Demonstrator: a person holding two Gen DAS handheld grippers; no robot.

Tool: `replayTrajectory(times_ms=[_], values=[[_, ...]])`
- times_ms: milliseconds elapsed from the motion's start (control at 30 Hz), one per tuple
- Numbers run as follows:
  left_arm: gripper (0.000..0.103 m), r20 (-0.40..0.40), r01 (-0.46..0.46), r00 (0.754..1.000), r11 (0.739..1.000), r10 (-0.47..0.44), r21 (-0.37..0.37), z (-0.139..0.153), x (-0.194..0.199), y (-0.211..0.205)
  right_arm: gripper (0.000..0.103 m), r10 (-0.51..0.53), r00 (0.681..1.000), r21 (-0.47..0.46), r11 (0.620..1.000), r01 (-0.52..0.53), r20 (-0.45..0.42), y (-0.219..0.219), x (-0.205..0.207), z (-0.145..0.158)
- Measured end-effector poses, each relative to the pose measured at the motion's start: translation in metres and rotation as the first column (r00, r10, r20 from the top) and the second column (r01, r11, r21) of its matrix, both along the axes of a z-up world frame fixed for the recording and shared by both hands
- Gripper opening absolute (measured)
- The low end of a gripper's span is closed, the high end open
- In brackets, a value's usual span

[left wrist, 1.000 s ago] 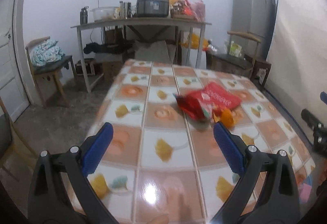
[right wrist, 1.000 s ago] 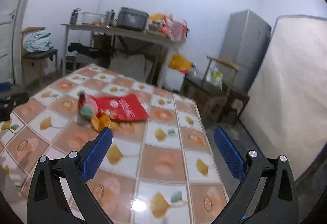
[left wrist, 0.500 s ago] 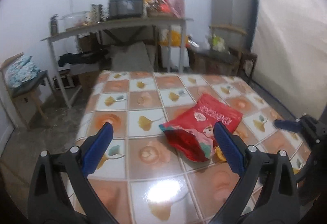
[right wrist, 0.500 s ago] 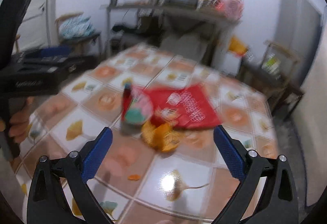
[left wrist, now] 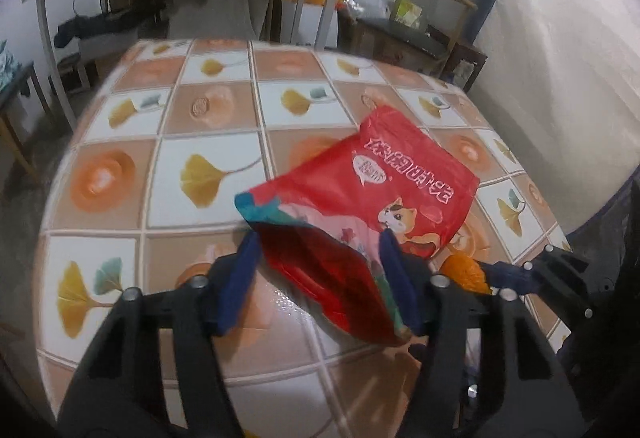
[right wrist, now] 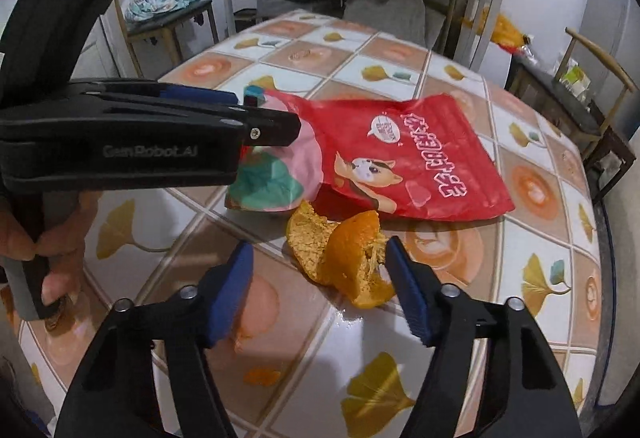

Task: Collect trash
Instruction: 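Grasp the red squirrel-printed snack bag with the left tool, then grasp the orange peel with the right tool while the left tool holds the red bag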

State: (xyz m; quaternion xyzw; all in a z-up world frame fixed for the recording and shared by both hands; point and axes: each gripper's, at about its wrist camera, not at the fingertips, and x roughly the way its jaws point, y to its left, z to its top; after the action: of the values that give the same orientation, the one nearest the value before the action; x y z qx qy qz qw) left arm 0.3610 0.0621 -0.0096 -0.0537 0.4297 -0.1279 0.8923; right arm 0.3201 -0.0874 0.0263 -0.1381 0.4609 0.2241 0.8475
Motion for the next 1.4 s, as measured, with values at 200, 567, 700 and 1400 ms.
replayTrajectory(times_ms=[200, 567, 700, 1400], values=[[0.033, -0.026, 0.005, 1.0, 1.0, -0.006, -0.014, -0.004, -0.002, -0.001, 0.038, -0.024, 1.0, 0.02, 0.999, 0.024, -0.017, -0.008, 0.006, -0.003], [0.018, -0.067, -0.028, 0.997, 0.999, 0.026, -0.027, 0.003, -0.015, 0.008, 0.006, -0.035, 0.999, 0.081, 0.996, 0.038, -0.036, -0.022, -0.006, 0.01], [0.016, -0.09, -0.038, 0.995, 0.998, 0.033, -0.055, 0.007, -0.037, 0.021, 0.006, -0.056, 0.998, 0.105, 0.993, 0.06, -0.041, -0.041, -0.024, 0.018], [0.079, 0.042, 0.145, 0.989, 0.989, -0.144, -0.034, 0.04, -0.186, 0.028, 0.014, -0.097, 0.992, 0.108, 0.989, 0.105, -0.08, -0.097, -0.099, 0.02]])
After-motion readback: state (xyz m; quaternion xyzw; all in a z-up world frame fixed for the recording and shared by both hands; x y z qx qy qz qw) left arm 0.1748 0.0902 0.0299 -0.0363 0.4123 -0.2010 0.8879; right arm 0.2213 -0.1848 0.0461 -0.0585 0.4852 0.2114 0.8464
